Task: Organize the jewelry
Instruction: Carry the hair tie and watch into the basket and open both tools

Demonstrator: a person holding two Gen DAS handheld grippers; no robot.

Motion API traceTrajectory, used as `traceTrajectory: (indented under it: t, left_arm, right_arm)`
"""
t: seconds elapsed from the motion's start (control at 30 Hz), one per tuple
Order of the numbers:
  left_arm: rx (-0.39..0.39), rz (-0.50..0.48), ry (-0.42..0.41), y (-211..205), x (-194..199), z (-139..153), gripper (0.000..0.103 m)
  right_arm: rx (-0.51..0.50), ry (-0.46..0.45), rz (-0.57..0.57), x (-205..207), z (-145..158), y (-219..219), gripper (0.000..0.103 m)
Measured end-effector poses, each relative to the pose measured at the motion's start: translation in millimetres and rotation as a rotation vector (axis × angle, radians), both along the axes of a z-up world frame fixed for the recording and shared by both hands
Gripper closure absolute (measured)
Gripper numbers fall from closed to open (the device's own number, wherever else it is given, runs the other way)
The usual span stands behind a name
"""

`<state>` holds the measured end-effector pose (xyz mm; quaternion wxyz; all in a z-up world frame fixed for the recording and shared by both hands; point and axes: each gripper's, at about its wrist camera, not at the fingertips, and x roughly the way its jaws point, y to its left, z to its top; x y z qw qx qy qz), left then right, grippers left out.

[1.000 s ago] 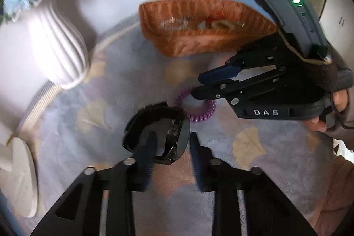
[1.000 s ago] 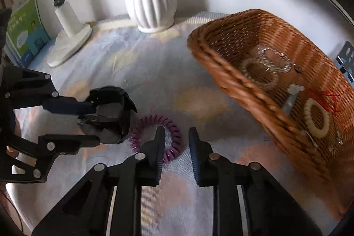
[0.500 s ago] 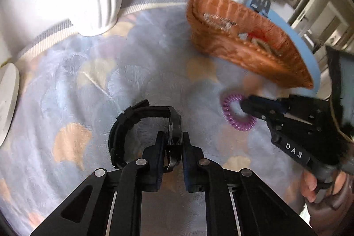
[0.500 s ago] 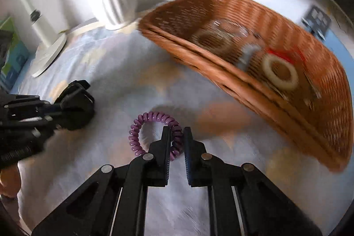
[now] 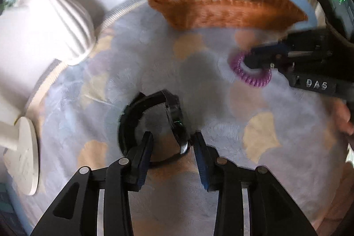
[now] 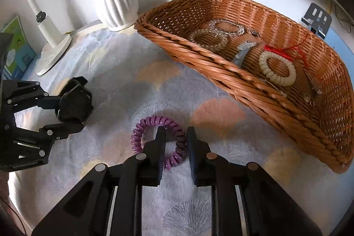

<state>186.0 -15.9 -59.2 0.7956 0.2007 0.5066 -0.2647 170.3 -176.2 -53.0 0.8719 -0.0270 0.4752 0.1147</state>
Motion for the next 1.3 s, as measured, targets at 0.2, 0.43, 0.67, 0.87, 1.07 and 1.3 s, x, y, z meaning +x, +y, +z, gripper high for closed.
traceTrajectory:
  t: [0.2, 0.43, 0.67, 0.87, 1.07, 1.3]
  left_arm:
    - [-0.052, 0.001, 0.034, -1, -3, 2, 0.086]
    - [-0.169, 0.033, 0.047, -4, -7, 21, 0.087]
    - [-0.239, -0.003, -0.054, -40, 1, 72, 0.087]
    - [-0.244, -0.027, -0.118, -93, 49, 104, 0.087]
    - [-0.23, 0.01, -0.076, -139, 106, 90, 0.087]
    - [-0.214, 0.053, -0.006, -162, 135, 48, 0.086]
  right_arm:
    - [-0.036, -0.027, 0.031, -2, -2, 6, 0.09]
    - [0.013, -0.07, 0.078, -32, 25, -10, 0.091]
    - [0.099, -0.173, -0.012, -35, 85, -70, 0.091]
    - [0.141, -0.165, -0.16, 27, 105, -131, 0.091]
    - [0.149, -0.054, -0.267, 84, 78, -161, 0.091]
    - [0.07, 0.003, -0.288, 107, 56, -160, 0.09]
